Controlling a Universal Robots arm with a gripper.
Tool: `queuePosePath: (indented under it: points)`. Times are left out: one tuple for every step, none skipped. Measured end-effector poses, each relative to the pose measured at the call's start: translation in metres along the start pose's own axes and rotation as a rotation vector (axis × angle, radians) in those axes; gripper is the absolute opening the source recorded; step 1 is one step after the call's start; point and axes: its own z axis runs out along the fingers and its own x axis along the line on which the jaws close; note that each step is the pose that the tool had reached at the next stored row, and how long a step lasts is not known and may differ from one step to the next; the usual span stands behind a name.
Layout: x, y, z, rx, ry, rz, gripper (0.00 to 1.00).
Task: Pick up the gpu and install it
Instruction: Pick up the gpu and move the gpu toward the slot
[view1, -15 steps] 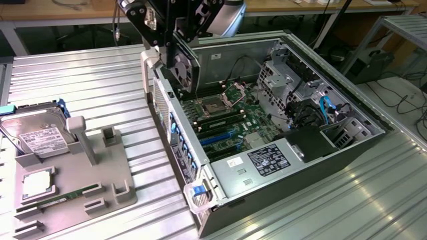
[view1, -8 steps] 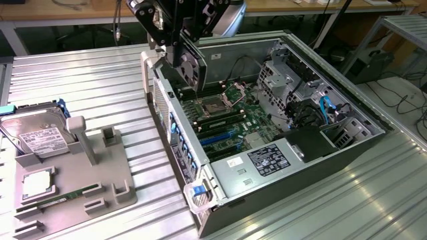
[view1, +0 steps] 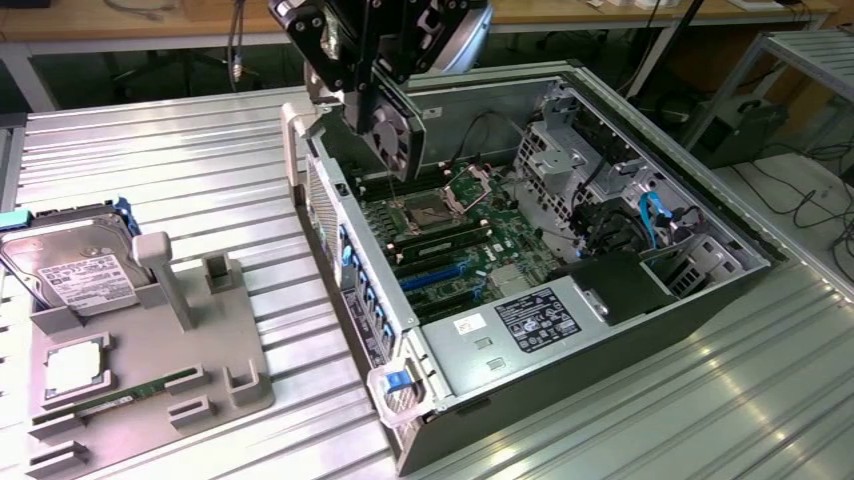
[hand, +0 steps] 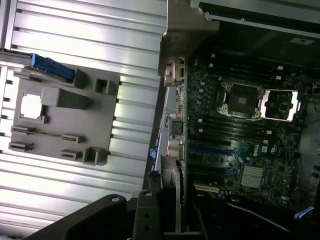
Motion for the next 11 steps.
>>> queuePosePath:
  points:
    - [-0.001,-0.0002,0.0001,0.0,0.0,0.0,0.28]
    - [-0.002,-0.0003,0.0001,0.0,0.0001,-0.001,0.28]
    - [-0.003,-0.0005,0.0002,0.0001,0.0001,-0.001,0.28]
    - [-0.004,-0.0007,0.0003,0.0,0.0001,-0.002,0.28]
    - [-0.006,-0.001,0.0004,0.0,0.0001,-0.002,0.28]
    - [-0.007,-0.0012,0.0005,-0.0001,0.0,-0.003,0.28]
    - [-0.008,-0.0014,0.0006,-0.0001,0.0001,-0.003,0.28]
    - [-0.009,-0.0016,0.0007,0.0,0.0001,-0.004,0.28]
    - [-0.01,-0.0017,0.0007,0.0,0.0002,-0.004,0.28]
    - [-0.011,-0.0019,0.0008,0.0,0.0002,-0.005,0.28]
    - [-0.011,-0.002,0.0009,0.0,0.0002,-0.005,0.28]
